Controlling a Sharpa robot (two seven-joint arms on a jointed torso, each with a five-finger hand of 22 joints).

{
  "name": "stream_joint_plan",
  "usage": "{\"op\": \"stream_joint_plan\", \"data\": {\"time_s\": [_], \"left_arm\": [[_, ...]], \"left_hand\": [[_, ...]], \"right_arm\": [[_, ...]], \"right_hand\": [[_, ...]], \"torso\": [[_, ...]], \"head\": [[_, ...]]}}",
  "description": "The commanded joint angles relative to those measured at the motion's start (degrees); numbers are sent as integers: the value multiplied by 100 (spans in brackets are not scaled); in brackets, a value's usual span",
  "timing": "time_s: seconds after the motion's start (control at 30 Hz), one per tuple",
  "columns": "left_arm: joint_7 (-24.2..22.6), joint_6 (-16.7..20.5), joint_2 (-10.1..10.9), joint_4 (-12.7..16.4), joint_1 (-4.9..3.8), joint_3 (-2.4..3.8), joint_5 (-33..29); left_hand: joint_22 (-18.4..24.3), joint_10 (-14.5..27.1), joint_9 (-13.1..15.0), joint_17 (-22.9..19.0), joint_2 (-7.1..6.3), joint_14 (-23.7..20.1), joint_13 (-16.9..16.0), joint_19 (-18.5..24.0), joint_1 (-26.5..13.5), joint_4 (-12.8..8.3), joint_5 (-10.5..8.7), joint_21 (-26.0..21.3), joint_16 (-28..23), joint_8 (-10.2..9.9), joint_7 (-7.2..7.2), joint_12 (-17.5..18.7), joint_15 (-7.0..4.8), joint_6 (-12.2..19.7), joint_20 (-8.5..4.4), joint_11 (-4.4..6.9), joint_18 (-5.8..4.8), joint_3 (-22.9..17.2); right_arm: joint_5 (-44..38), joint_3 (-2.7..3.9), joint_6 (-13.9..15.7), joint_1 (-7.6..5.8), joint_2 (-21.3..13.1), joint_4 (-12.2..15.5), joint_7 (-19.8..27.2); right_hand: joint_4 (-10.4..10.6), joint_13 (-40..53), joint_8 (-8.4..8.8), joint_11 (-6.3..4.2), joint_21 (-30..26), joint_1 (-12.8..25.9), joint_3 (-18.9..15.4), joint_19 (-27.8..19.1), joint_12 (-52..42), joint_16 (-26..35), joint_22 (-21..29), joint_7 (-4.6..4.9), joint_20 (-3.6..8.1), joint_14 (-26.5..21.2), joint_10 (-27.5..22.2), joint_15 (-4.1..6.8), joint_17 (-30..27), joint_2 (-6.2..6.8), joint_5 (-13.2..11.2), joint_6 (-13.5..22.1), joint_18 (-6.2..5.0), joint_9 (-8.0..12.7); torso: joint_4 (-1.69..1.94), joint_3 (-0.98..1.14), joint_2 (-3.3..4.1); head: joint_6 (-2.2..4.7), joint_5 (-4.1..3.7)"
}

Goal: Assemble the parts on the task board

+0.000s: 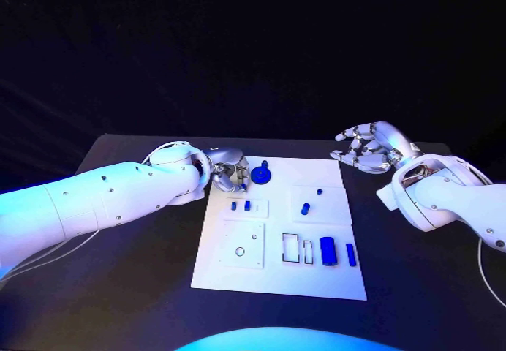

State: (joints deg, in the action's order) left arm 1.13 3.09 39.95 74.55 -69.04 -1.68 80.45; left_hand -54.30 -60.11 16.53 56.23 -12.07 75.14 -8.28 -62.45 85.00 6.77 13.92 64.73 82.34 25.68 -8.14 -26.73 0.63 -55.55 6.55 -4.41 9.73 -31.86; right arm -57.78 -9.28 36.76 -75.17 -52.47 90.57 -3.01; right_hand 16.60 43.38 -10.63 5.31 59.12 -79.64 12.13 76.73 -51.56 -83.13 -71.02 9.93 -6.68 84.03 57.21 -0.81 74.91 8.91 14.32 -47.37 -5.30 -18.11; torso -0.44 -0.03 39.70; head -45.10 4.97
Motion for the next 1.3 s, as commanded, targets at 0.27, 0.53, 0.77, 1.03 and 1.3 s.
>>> {"op": "stream_joint_plan", "data": {"time_s": [0.27, 0.53, 0.77, 1.03, 1.3], "left_arm": [[-29, -272, -18, 2, 7, -2, -93], [7, -405, -24, -4, 7, -4, -102], [19, -515, -26, -2, 7, -7, -104], [6, -567, -20, 1, 7, -9, -130], [22, -544, -22, -9, 7, -11, -135]], "left_hand": [[0, -64, 11, -12, 15, 19, 4, -16, -31, -43, 10, 10, 24, -9, 12, 34, -1, -50, 9, 4, -106, 8], [7, -70, 13, -15, 13, 18, 3, -10, -27, -51, 9, 5, 23, -15, 13, 44, -2, -53, 9, 5, -104, 6], [1, -82, 16, -17, 16, 18, 2, -13, -26, -58, 8, 9, 22, -23, 14, 58, -3, -62, 10, 7, -106, 3], [-17, -114, 24, 0, 29, 27, -3, -25, -17, -78, 7, 20, 25, -35, 19, 81, -8, -86, 11, 13, -110, -6], [-16, -118, 26, 7, 29, 32, -3, -24, -16, -84, 6, 20, 26, -44, 18, 94, -9, -86, 10, 13, -109, -8]], "right_arm": [[-52, 1, -36, 5, 1, 6, 27], [-52, 1, -31, 5, -3, 12, 24], [-52, 1, -30, 6, -5, 14, 22], [-52, 1, -26, 6, -9, 17, 21], [-52, 1, -21, 6, -14, 22, 19]], "right_hand": [[-12, -5, -36, -41, -16, 11, 33, -3, 29, 34, 5, 1, 29, 254, 11, 35, 192, 45, 21, -20, -95, -5], [-12, -5, -36, -41, -16, 11, 33, -3, 29, 34, 5, 1, 29, 254, 11, 35, 192, 45, 21, -20, -95, -5], [-12, -5, -36, -41, -16, 11, 33, -3, 29, 34, 5, 1, 29, 254, 11, 35, 192, 45, 21, -20, -95, -5], [-12, -5, -36, -41, -16, 11, 33, -3, 29, 34, 5, 1, 29, 254, 11, 35, 192, 45, 21, -20, -95, -5], [-12, -5, -36, -41, -16, 11, 33, -3, 29, 34, 5, 1, 29, 254, 11, 35, 192, 45, 21, -20, -95, -5]], "torso": [[1, 2, 2], [0, 0, 0], [-1, 0, -3], [1, 0, -1], [3, 0, 0]], "head": [[-11, -9], [-21, -13], [-27, -13], [-26, -18], [-23, -21]]}}
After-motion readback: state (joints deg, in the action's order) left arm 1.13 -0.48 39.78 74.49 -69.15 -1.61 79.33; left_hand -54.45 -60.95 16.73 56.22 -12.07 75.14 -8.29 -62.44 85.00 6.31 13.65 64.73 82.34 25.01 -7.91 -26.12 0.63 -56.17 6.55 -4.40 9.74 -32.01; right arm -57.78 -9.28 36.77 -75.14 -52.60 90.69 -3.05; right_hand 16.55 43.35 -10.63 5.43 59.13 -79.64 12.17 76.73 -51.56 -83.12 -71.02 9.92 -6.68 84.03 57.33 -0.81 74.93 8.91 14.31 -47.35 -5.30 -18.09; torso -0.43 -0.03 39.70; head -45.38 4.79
